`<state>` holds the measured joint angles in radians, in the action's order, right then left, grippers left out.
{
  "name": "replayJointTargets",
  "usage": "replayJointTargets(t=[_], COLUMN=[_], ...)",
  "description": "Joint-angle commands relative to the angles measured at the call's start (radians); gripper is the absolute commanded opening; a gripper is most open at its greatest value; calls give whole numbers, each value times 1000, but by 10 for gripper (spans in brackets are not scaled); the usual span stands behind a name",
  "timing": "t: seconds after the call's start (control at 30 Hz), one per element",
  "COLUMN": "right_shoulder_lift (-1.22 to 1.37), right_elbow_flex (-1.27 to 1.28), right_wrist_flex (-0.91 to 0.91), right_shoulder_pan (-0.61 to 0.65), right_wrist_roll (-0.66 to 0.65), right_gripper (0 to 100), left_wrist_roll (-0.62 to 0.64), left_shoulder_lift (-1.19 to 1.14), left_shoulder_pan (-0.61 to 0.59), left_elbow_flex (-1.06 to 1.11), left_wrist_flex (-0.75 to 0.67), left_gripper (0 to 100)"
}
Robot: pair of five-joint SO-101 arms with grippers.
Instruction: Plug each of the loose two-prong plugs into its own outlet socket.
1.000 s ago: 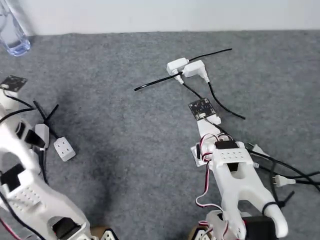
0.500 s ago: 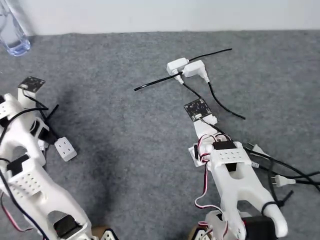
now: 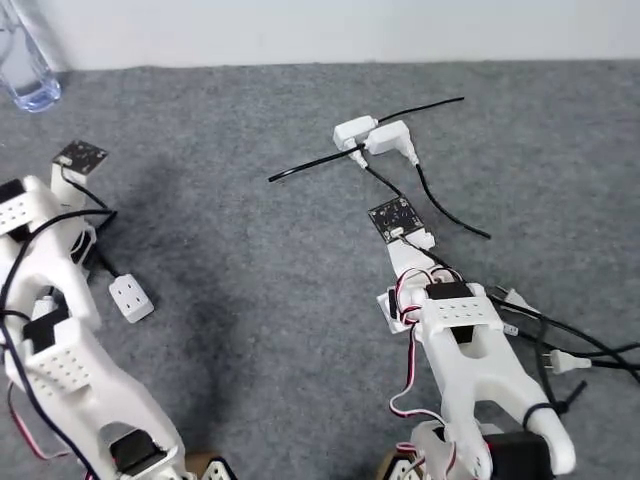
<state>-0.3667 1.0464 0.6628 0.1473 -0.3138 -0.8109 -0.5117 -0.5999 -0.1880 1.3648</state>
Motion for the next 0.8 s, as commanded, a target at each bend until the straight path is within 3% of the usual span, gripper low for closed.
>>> replayJointTargets(t=[0.0, 0.2, 0.3, 0.43, 0.67, 0.77], right_shoulder_lift=[-24, -24, -31, -33, -35, -35], right_elbow_flex=[-2, -2, -2, -6, -12, -34], right_wrist_flex=[-19, -19, -16, -54, -159, -147], right_shoulder_pan=[8, 8, -1, -76, -243, -265], right_wrist_roll=[-11, -11, -11, -2, 189, 216], right_gripper=[187, 187, 187, 187, 187, 187], left_wrist_roll=[-9, -15, -106, -124, -123, -117], left_shoulder_lift=[127, 253, 316, 419, 545, 574], left_shoulder_pan=[43, 210, 351, 523, 835, 928], left_elbow_flex=[-38, -38, -30, 38, 153, 249], left_wrist_flex=[100, 296, 396, 390, 384, 310], left_gripper=[13, 13, 13, 13, 13, 13])
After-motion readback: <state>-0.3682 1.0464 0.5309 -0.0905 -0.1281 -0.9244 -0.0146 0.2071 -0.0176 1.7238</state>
